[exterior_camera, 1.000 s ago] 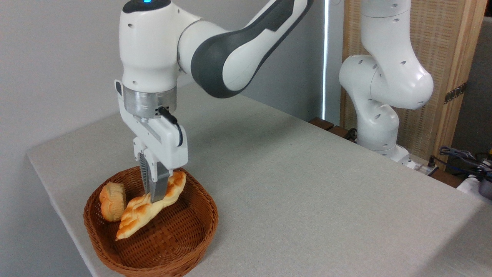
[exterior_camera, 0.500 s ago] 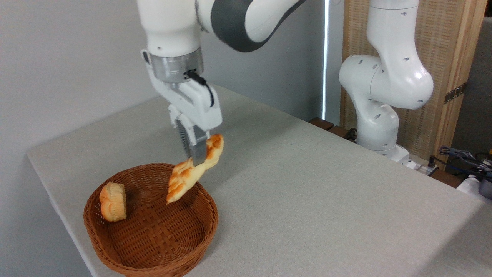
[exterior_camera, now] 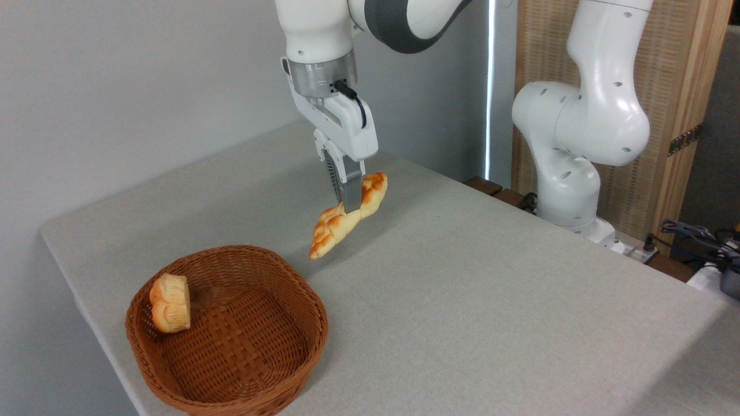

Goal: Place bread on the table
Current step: 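Lift the braided loaf out of the basket and carry it onto the table, then open the gripper to release the loaf on the table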

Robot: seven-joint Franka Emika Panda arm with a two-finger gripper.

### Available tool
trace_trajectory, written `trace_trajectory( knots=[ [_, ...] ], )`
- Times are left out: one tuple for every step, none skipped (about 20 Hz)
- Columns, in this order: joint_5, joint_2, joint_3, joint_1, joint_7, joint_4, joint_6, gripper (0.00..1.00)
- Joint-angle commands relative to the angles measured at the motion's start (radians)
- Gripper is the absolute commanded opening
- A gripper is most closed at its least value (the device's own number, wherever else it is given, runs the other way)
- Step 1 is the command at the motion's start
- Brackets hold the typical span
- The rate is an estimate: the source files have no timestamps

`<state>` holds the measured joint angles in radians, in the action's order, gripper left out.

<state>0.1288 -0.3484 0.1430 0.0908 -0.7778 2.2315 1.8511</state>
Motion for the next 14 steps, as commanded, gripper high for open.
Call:
trace_trajectory(
  knots=[
    [0.014, 0.014, -0.005, 0.018, -0.003, 0.01, -0.009, 0.89],
    [0.014, 0.016, -0.005, 0.018, -0.003, 0.01, -0.003, 0.9],
    [0.014, 0.022, -0.003, 0.018, -0.003, 0.01, 0.0, 0.94],
    [0.014, 0.031, -0.005, 0.018, -0.004, 0.008, -0.001, 1.0],
    [0.014, 0.037, -0.003, 0.02, -0.004, 0.008, 0.0, 1.0],
    [0.014, 0.042, -0.003, 0.02, -0.004, 0.008, 0.0, 1.0],
    [0.014, 0.045, -0.003, 0.021, -0.004, 0.008, 0.0, 1.0],
    [0.014, 0.045, -0.003, 0.027, -0.006, 0.007, 0.0, 1.0],
    [0.012, 0.045, -0.003, 0.029, -0.006, 0.007, 0.0, 1.0],
    [0.012, 0.045, -0.003, 0.03, -0.011, 0.005, 0.0, 1.0],
    [0.012, 0.043, -0.003, 0.037, -0.006, -0.001, 0.0, 1.0],
    [0.009, 0.04, -0.003, 0.041, -0.005, -0.012, -0.001, 1.0],
    [0.008, 0.037, -0.003, 0.041, -0.003, -0.032, -0.01, 1.0],
    [0.008, 0.039, -0.005, 0.041, 0.006, -0.058, -0.021, 1.0]
  ],
)
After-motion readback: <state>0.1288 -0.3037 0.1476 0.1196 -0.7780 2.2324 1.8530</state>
